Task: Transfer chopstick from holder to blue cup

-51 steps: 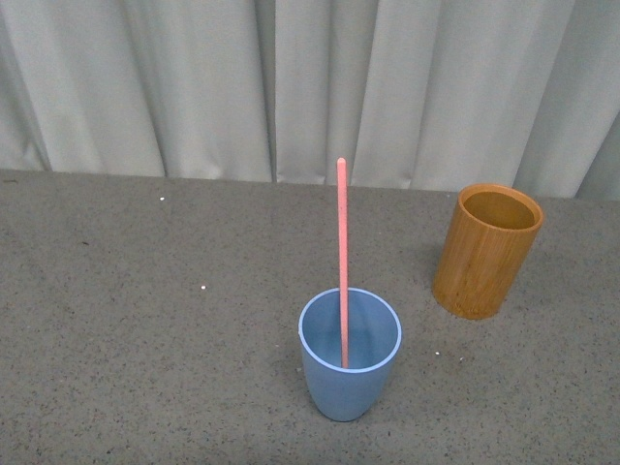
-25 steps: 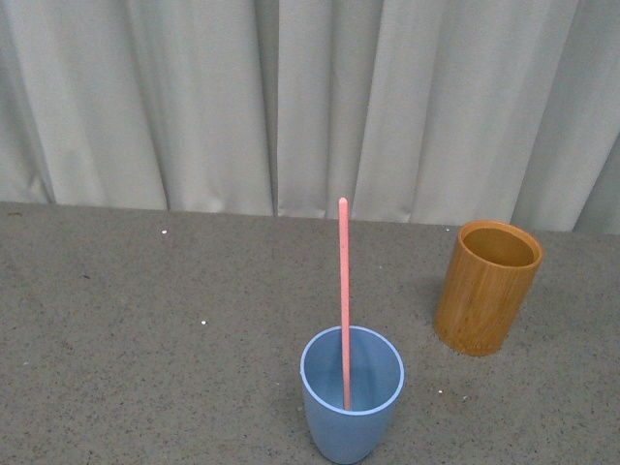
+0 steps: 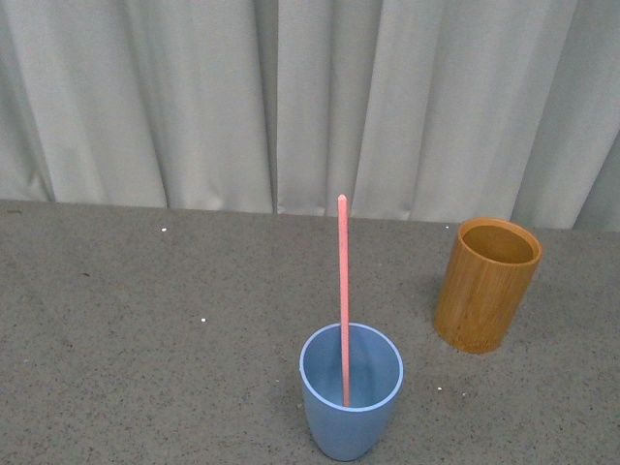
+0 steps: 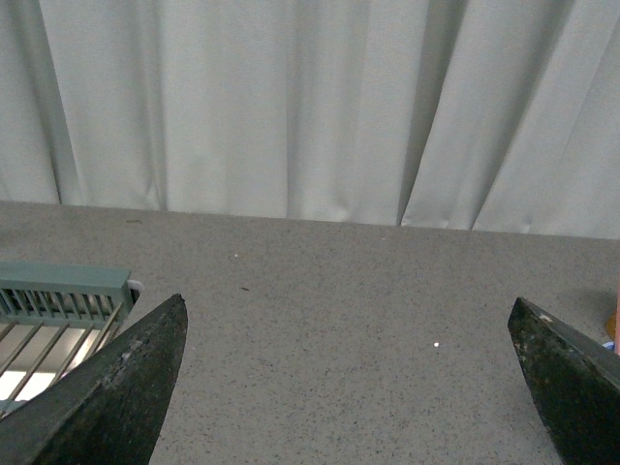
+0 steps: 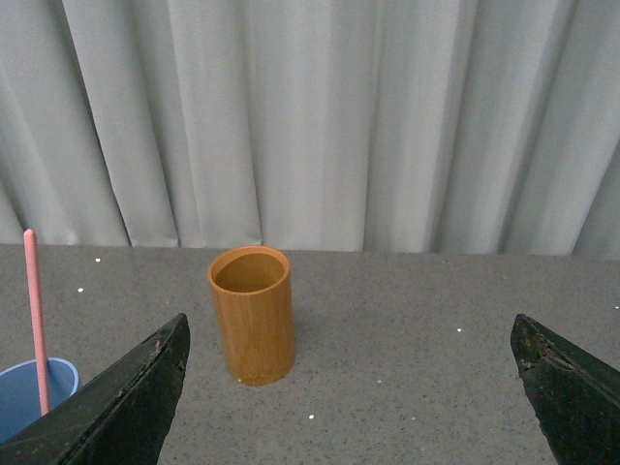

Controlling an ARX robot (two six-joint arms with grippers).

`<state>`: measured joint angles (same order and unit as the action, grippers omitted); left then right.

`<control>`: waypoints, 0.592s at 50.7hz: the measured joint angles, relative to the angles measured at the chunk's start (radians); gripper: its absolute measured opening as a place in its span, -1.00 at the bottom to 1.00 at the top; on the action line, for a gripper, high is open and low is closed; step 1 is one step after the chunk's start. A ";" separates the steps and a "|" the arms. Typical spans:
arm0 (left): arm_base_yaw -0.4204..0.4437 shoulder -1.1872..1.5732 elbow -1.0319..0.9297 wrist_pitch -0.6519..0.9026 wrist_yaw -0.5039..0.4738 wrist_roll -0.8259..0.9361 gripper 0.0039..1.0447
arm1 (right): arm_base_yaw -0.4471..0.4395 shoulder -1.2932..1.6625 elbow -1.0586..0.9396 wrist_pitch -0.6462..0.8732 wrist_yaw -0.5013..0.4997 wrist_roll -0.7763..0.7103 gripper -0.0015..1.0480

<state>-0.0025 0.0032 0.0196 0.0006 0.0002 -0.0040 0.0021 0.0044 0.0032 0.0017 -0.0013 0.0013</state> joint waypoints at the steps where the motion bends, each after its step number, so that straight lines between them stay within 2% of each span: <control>1: 0.000 0.000 0.000 0.000 0.000 0.000 0.88 | 0.000 0.000 0.000 0.000 0.000 0.000 0.81; 30: 0.000 0.000 0.000 0.000 0.000 0.000 0.88 | 0.000 0.000 0.000 0.000 0.000 0.000 0.81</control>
<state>-0.0025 0.0032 0.0196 0.0006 0.0002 -0.0040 0.0021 0.0044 0.0032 0.0017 -0.0017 0.0010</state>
